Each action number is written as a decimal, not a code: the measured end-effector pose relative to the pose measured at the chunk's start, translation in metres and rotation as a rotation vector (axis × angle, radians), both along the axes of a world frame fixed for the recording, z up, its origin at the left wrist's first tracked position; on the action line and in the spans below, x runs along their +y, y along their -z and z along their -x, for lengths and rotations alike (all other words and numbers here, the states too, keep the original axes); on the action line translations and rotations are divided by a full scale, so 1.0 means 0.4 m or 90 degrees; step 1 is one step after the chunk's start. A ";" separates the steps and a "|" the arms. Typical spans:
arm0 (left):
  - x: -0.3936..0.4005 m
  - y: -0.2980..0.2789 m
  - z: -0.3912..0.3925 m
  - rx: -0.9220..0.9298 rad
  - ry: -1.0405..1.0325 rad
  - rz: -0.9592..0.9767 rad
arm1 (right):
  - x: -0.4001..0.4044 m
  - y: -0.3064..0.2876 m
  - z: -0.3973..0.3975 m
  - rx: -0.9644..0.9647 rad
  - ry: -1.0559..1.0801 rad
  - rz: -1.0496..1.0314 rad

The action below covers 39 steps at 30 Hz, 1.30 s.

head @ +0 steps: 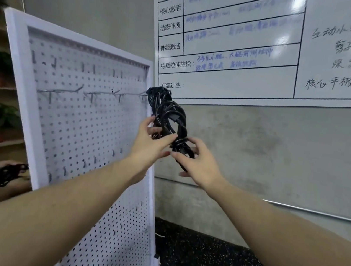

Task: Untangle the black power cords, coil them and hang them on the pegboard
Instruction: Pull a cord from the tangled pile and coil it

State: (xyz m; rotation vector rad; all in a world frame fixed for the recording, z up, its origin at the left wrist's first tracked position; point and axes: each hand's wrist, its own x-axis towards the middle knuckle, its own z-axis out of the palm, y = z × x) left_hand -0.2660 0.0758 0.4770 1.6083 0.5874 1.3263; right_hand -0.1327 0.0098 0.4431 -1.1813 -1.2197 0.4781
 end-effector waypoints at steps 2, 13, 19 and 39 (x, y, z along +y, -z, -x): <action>0.018 -0.024 -0.003 -0.008 -0.075 -0.040 | 0.032 -0.048 0.019 0.007 -0.012 -0.013; 0.137 -0.165 -0.005 -0.009 -0.185 -0.125 | 0.205 -0.213 0.067 -0.023 -0.059 -0.007; 0.202 -0.178 0.008 -0.012 -0.210 -0.115 | 0.276 -0.211 0.080 -0.008 -0.127 0.038; 0.078 -0.054 0.060 0.183 -0.281 -0.169 | 0.128 -0.061 0.015 -0.057 -0.098 0.179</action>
